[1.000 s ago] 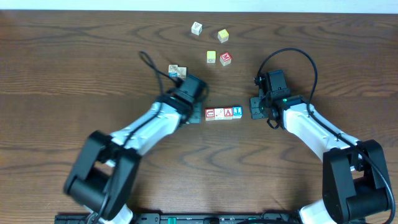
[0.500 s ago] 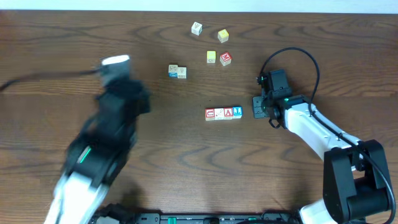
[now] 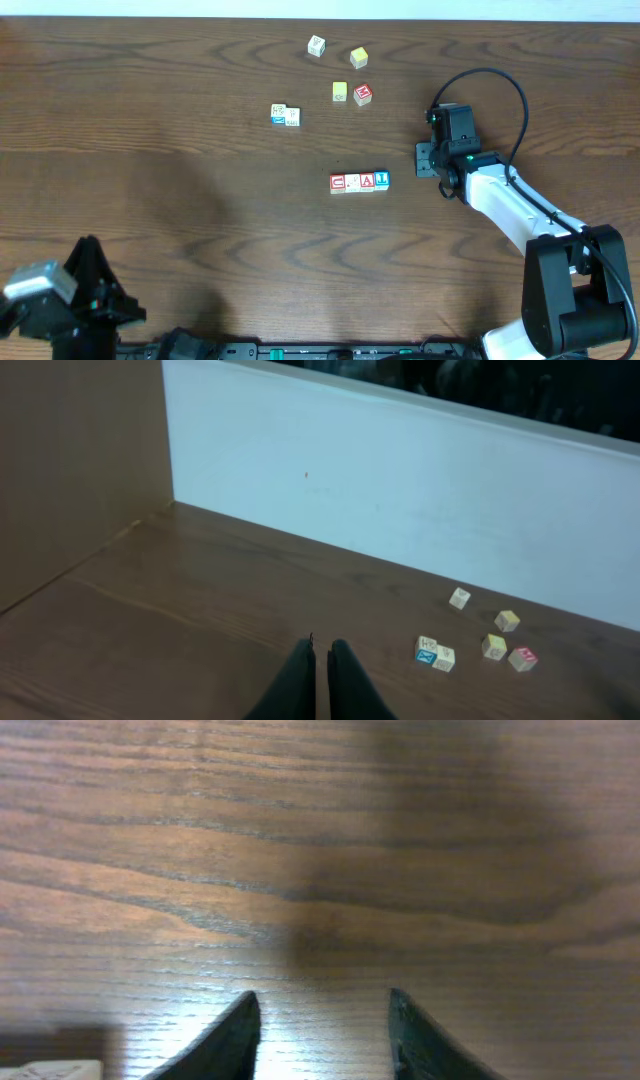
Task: Lift 4 blocks
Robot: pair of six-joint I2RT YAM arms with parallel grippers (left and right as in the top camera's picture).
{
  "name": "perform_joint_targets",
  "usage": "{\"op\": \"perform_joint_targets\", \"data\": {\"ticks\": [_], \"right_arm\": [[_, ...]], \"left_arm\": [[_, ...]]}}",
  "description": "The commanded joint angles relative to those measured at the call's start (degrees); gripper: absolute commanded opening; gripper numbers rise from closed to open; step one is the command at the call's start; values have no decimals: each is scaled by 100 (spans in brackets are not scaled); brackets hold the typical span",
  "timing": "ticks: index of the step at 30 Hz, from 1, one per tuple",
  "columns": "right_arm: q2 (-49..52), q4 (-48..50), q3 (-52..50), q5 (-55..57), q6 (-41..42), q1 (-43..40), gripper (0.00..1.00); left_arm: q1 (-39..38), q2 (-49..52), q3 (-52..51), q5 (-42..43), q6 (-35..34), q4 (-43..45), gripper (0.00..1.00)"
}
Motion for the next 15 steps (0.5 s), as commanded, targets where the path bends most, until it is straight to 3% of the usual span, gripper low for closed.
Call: {"op": "perform_joint_targets", "data": {"ticks": [1, 2, 3, 4, 8, 15], "right_arm": [[-94, 92, 61, 422, -31, -68, 57], [-94, 129, 61, 483, -31, -68, 63], [-94, 173, 61, 481, -33, -68, 88], [-94, 223, 61, 483, -33, -68, 99], [-94, 356, 61, 476, -31, -68, 99], [-94, 133, 61, 472, -28, -66, 99]], "left_arm": [[-7, -57, -7, -55, 70, -87, 14], [-7, -55, -9, -55, 70, -107, 17], [-7, -52, -9, -55, 70, -129, 26], [-7, -52, -9, -57, 72, -146, 33], [-7, -52, -7, -81, 74, -173, 50], [-7, -52, 37, -101, 601, -144, 60]]}}
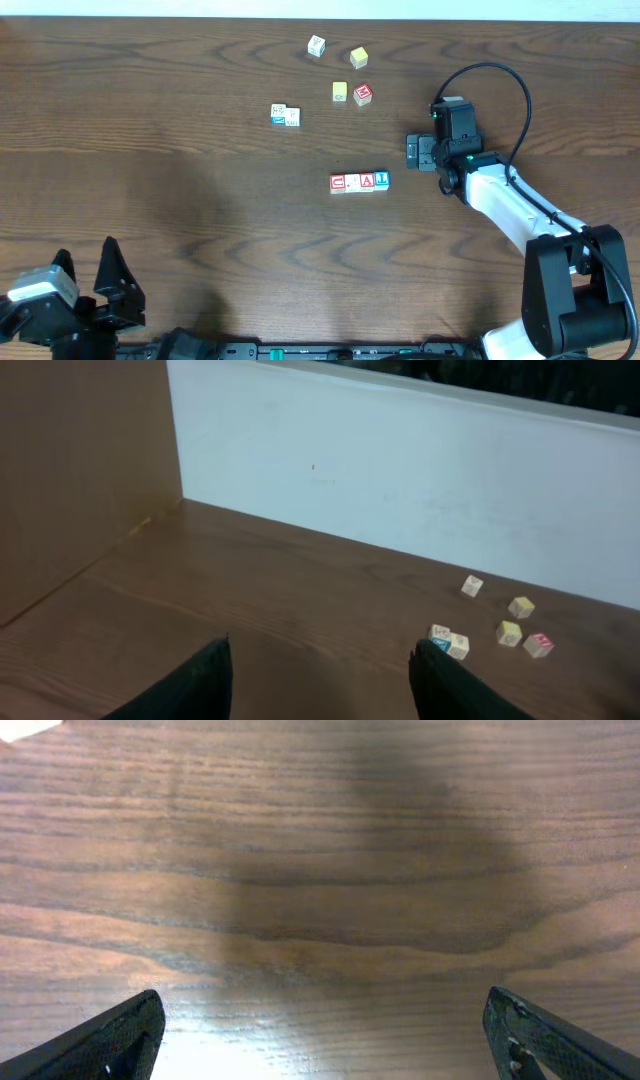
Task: Lift 4 blocks
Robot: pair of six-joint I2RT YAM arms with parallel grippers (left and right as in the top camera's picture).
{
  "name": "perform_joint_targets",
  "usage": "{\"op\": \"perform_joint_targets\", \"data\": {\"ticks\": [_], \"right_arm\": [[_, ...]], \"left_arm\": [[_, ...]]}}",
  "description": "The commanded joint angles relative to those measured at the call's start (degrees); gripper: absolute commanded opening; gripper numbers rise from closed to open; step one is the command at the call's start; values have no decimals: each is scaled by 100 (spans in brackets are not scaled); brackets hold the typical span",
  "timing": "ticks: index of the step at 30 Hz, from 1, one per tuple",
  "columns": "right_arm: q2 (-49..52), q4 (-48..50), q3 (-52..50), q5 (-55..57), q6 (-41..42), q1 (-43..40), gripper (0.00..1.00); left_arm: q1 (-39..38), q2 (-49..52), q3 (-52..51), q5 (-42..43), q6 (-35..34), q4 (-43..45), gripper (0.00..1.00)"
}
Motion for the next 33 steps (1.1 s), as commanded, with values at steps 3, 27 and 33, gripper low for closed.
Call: {"op": "perform_joint_targets", "data": {"ticks": [3, 27, 33], "right_arm": [[-94, -328, 59, 96, 0, -68, 99], [-94, -413, 59, -33, 2, -68, 99], [-94, -413, 59, -33, 2, -68, 99]], "left_arm": [[-7, 2, 199, -101, 509, 50, 63], [1812, 0, 2439, 103, -459, -2533, 73], [3047, 0, 2461, 435, -566, -2597, 74]]}}
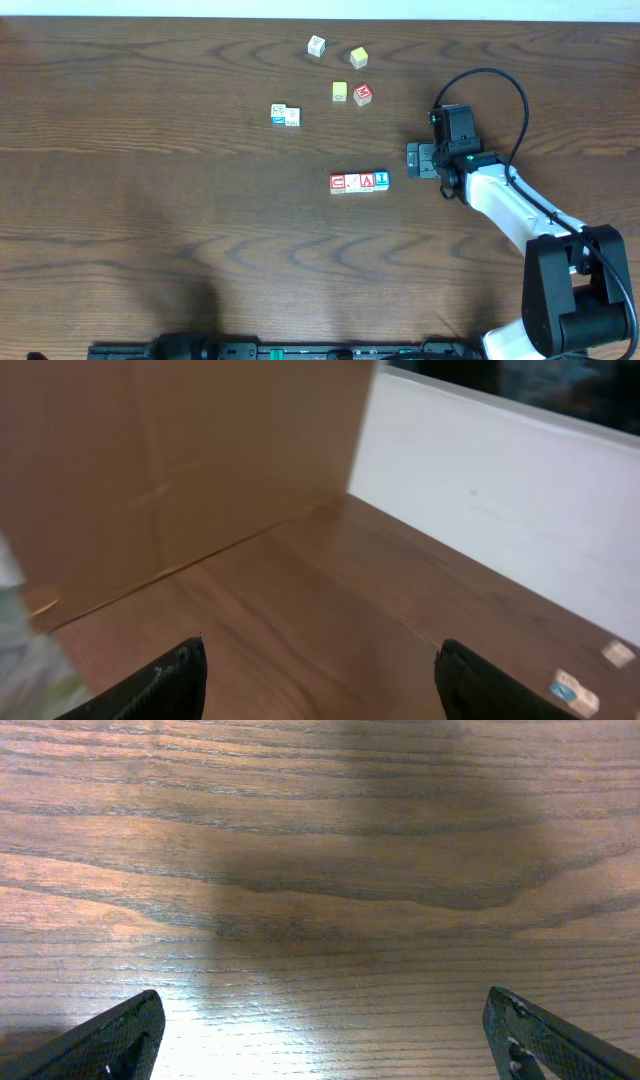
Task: Lift 4 blocks
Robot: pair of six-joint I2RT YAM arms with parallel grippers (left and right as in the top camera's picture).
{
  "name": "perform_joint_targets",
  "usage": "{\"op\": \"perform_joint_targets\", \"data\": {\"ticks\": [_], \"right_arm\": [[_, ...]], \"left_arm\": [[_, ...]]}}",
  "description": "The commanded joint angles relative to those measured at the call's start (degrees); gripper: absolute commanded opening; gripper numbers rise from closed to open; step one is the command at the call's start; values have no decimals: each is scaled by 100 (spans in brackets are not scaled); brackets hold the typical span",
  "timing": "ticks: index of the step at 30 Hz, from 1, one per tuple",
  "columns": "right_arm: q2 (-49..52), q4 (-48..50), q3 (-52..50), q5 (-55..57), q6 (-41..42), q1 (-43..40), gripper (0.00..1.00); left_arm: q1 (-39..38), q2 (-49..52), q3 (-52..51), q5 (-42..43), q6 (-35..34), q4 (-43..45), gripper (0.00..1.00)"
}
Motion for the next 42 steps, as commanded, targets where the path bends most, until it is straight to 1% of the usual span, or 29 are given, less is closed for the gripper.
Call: {"op": "perform_joint_targets", "data": {"ticks": [1, 3, 4, 5, 6, 7, 8, 9, 10, 11, 13, 14, 15, 16, 17, 18, 19, 20, 21, 23, 25, 27, 30, 32, 36, 39, 42], "right_arm": [[-94, -4, 61, 11, 2, -68, 99], [-94, -4, 61, 11, 2, -68, 99], [-94, -4, 61, 11, 2, -68, 99], [-94, -4, 61, 11, 2, -68, 99], [-94, -4, 61, 11, 2, -68, 99], [-94, -4, 61, 11, 2, -68, 99], [-94, -4, 61, 11, 2, -68, 99], [-94, -4, 61, 11, 2, -68, 99], [-94, -4, 61, 11, 2, -68, 99], [-94, -4, 61, 11, 2, -68, 99], [-94, -4, 61, 11, 2, -68, 99], [-94, -4, 61, 11, 2, -68, 99], [-94, -4, 61, 11, 2, -68, 99], [-94, -4, 61, 11, 2, -68, 99], [-94, -4, 61, 11, 2, -68, 99], [-94, -4, 61, 11, 2, -68, 99], [-94, -4, 61, 11, 2, -68, 99], [-94, -4, 61, 11, 2, -68, 99], [-94, -4, 61, 11, 2, -68, 99], [-94, -4, 61, 13, 2, -68, 99], [-94, -4, 61, 11, 2, -68, 99], [-94, -4, 61, 11, 2, -68, 99], [-94, -4, 61, 11, 2, -68, 99], [-94, -4, 61, 11, 2, -68, 99], [-94, -4, 61, 11, 2, -68, 99], [-94, -4, 61, 11, 2, -68, 99], [-94, -4, 61, 13, 2, -68, 99]], "left_arm": [[566, -4, 24, 531, -177, 20, 74], [802, -4, -26, 538, -101, -76, 73], [846, -4, -44, 581, -170, -160, 72], [863, -4, -57, 715, -291, -168, 66], [866, -4, -57, 872, -492, -74, 55], [866, -4, -59, 1043, -811, 79, 51], [863, -4, -70, 1121, -1043, 221, 42], [866, -4, -111, 1121, -1040, 352, 34], [866, -4, -177, 1123, -984, 472, 19], [861, -4, -275, 1147, -881, 605, 7], [861, -4, -557, 1165, -793, 973, 7], [861, -4, -734, 1165, -793, 1202, 8], [861, -4, -935, 1165, -793, 1451, 24], [861, -4, -1294, 1193, -802, 1878, 47], [861, -4, -1526, 1294, -800, 2166, 58], [861, -4, -1768, 1427, -800, 2470, 67], [861, -2, -2011, 1567, -800, 2771, 72], [861, 0, -2253, 1738, -804, 3071, 73], [861, 0, -2485, 1923, -820, 3373, 77], [861, -9, -2931, 2389, -820, 4026, 77], [857, -9, -3318, 2684, -820, 4586, 78], [723, -42, -3687, 2656, -815, 4931, 78], [323, -271, -4157, 2297, -815, 5071, 78], [66, -531, -4444, 2098, -815, 5110, 83], [-24, -892, -5132, 1945, -813, 5451, 83], [-50, -1038, -5849, 1954, -813, 6063, 83], [-203, -1287, -6710, 1958, -732, 6861, 83]]}}
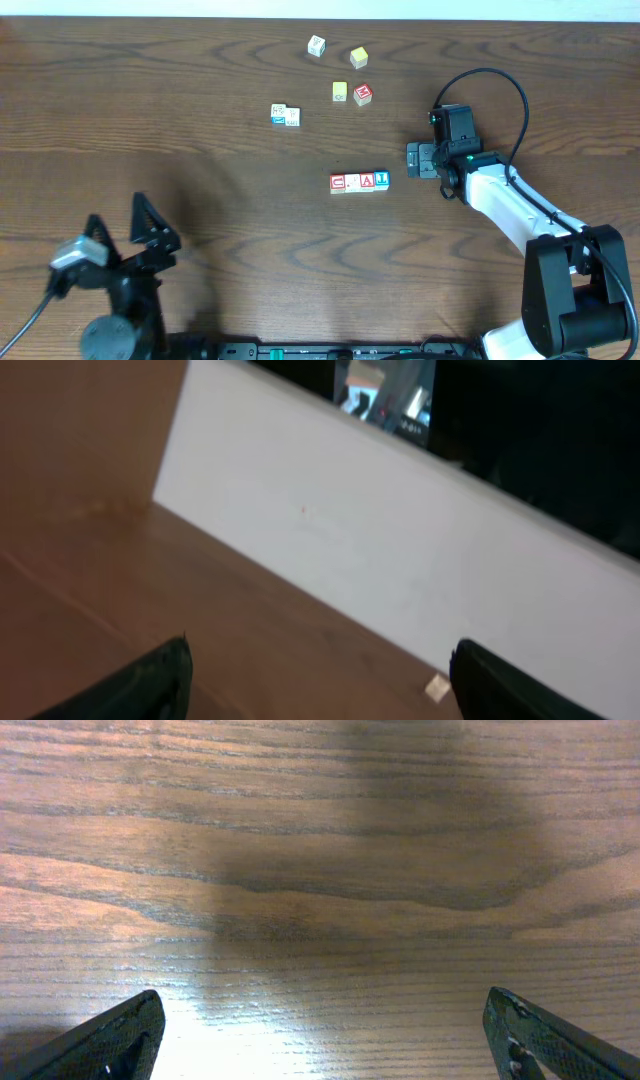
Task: Lift 4 blocks
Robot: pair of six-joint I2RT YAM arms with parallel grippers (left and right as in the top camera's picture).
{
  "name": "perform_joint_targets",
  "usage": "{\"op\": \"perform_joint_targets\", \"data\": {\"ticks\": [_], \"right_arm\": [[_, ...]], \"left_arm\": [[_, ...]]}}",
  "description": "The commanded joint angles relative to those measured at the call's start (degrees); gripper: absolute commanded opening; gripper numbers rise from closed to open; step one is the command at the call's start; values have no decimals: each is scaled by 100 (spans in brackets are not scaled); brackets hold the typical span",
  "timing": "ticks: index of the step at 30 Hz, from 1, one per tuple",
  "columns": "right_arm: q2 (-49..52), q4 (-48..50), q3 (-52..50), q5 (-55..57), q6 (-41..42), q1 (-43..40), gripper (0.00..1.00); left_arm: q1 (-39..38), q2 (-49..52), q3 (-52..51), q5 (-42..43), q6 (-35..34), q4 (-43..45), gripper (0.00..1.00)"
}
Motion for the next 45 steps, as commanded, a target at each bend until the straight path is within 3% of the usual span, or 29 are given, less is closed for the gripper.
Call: {"op": "perform_joint_targets", "data": {"ticks": [1, 6, 16, 18, 27, 37, 45], "right_arm": [[-94, -7, 61, 15, 2, -68, 99], [-94, -7, 61, 15, 2, -68, 99], [-94, -7, 61, 17, 2, -68, 99], [-94, -7, 61, 15, 2, -68, 99], [-94, -7, 61, 15, 2, -68, 99], [-94, -7, 61, 15, 2, -68, 99], [-94, -7, 61, 15, 2, -68, 99]], "left_arm": [[-219, -304, -942, -70, 199, 612, 83], [-461, -481, -1847, 164, 704, 1491, 83], [-490, -481, -2588, 157, 905, 1342, 85], [-498, -483, -2586, 144, 802, 951, 85], [-496, -446, -2586, 321, 1178, 922, 94], [-496, -387, -2586, 308, 1185, 946, 94], [-492, -389, -2586, 426, 1956, 944, 94]]}}
